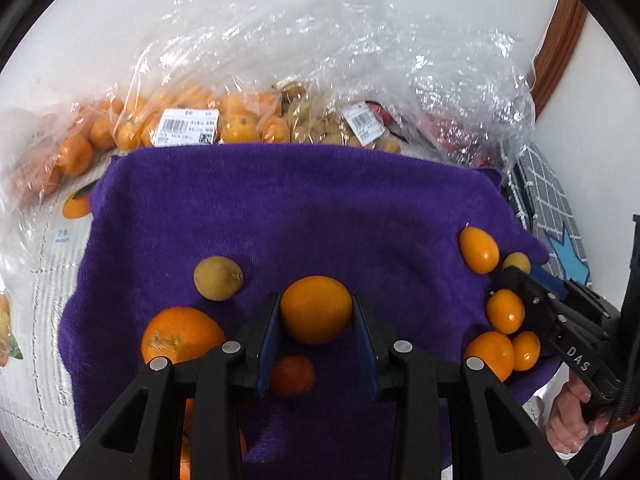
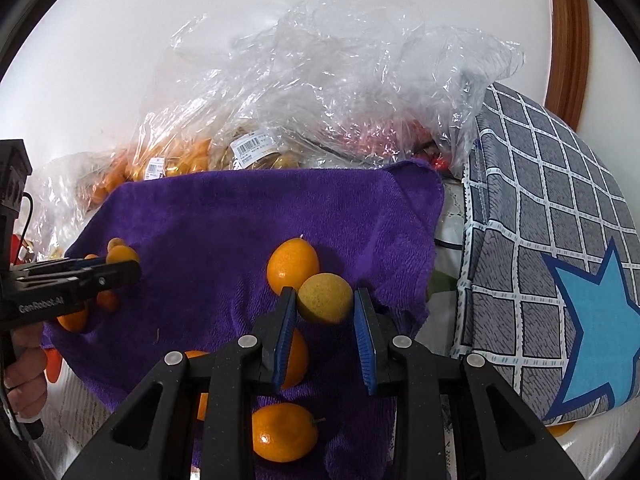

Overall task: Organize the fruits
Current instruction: 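Carry both fruits onto the purple towel and lower them, then open both tools to release the fruits on the towel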

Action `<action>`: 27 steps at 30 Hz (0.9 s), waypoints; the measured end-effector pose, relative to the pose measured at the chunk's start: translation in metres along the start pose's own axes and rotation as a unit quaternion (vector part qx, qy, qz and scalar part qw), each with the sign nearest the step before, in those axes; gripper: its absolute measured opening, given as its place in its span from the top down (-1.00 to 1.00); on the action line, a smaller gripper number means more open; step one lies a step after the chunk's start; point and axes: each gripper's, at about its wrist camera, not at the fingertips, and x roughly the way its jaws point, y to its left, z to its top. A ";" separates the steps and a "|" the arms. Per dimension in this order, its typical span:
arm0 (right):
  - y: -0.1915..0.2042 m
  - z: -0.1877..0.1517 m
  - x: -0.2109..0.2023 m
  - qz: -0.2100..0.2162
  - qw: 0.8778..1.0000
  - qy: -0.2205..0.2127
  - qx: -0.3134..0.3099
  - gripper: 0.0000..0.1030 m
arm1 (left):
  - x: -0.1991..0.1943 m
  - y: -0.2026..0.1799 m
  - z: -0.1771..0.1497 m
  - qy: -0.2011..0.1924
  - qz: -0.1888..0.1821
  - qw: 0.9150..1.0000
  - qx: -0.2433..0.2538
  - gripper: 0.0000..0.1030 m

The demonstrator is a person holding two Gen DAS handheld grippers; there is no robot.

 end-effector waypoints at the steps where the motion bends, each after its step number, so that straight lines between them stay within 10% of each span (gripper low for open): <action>1: 0.000 -0.001 0.000 0.000 1.000 -0.001 0.000 0.44 | 0.000 0.001 -0.002 -0.001 -0.002 1.000 -0.002 0.35; 27: 0.006 -0.007 -0.009 -0.008 1.000 -0.013 -0.004 0.25 | -0.056 -0.001 -0.014 -0.051 -0.026 0.998 -0.008 0.03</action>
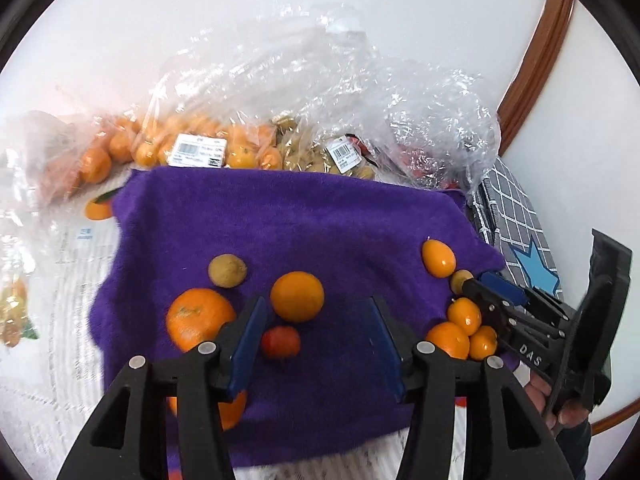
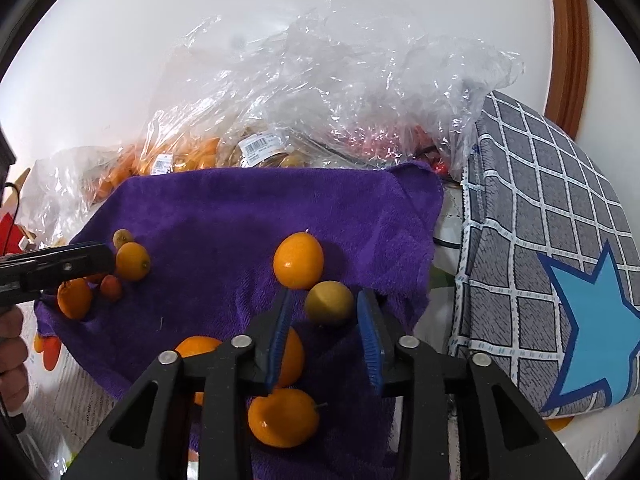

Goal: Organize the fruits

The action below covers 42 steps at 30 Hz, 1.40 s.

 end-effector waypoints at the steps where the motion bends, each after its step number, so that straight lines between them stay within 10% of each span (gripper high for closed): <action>1: 0.000 0.000 -0.001 -0.001 1.000 0.002 0.003 0.23 | -0.005 0.000 -0.002 -0.002 0.004 1.000 0.001 0.02; 21: 0.041 -0.034 -0.149 -0.022 0.999 -0.024 0.016 -0.06 | -0.131 -0.018 -0.071 -0.069 0.049 0.996 0.009 -0.35; 28: 0.051 -0.066 -0.207 -0.052 0.997 -0.060 0.018 -0.70 | -0.167 -0.032 -0.095 -0.088 0.046 0.995 0.021 -0.50; 42: 0.053 -0.102 -0.274 -0.058 0.995 -0.080 0.030 -0.86 | -0.214 -0.053 -0.124 -0.124 0.076 0.989 0.027 -0.60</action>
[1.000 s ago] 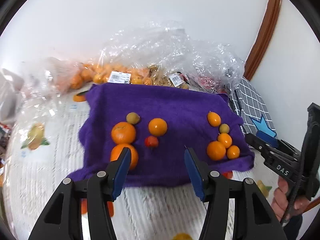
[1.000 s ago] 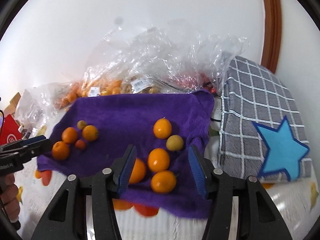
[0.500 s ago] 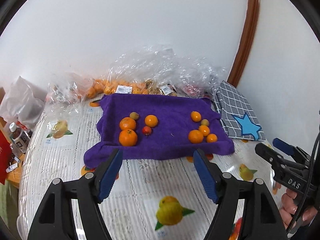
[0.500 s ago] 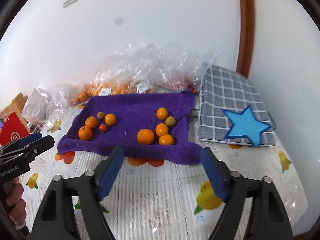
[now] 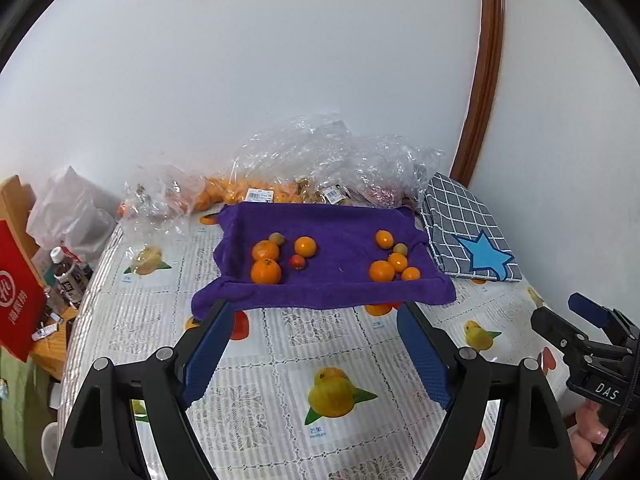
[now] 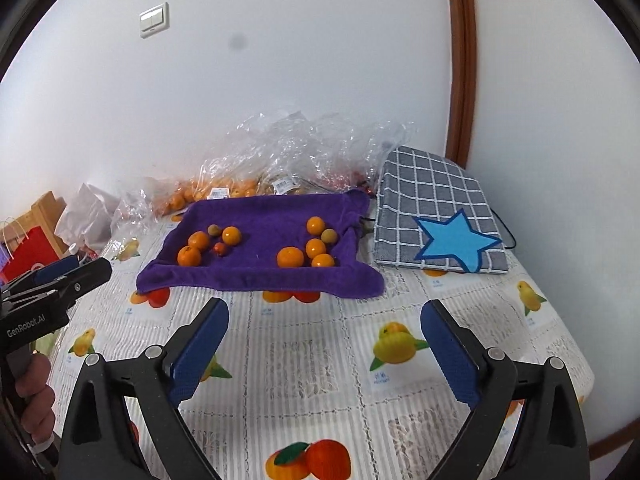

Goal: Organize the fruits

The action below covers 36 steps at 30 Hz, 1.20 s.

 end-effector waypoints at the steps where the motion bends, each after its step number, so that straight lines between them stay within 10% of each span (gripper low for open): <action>1: 0.000 -0.001 -0.001 0.002 1.000 0.001 0.002 -0.86 | -0.001 -0.001 -0.001 0.001 0.000 1.000 0.001 -0.60; 36: -0.004 -0.004 -0.017 -0.015 1.000 -0.012 0.006 -0.86 | -0.010 -0.006 0.000 -0.007 0.007 1.000 0.011 -0.60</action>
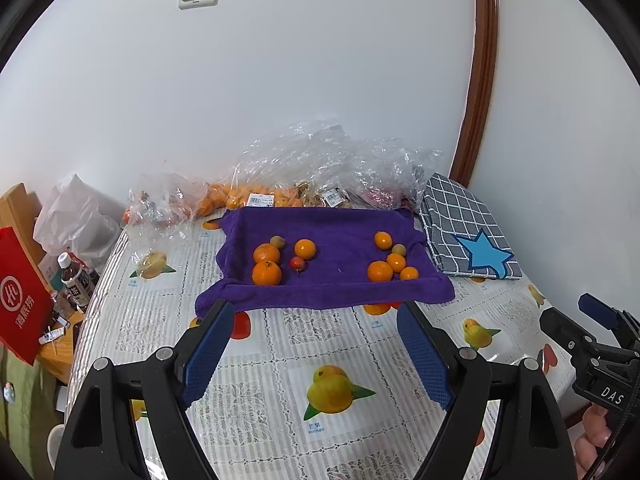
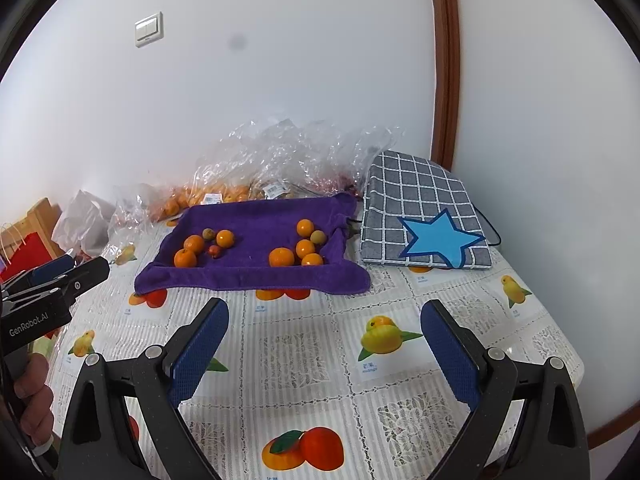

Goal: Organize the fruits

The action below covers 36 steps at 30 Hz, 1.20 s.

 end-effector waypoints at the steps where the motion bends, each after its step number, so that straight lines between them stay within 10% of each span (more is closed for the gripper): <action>1: 0.000 0.000 -0.001 0.000 1.000 0.000 0.000 -0.86 | 0.000 0.000 0.000 0.000 0.001 1.000 0.000 -0.60; 36: 0.003 0.002 -0.004 0.001 1.000 -0.001 -0.001 -0.86 | -0.002 0.000 0.000 -0.001 0.002 1.000 0.000 -0.60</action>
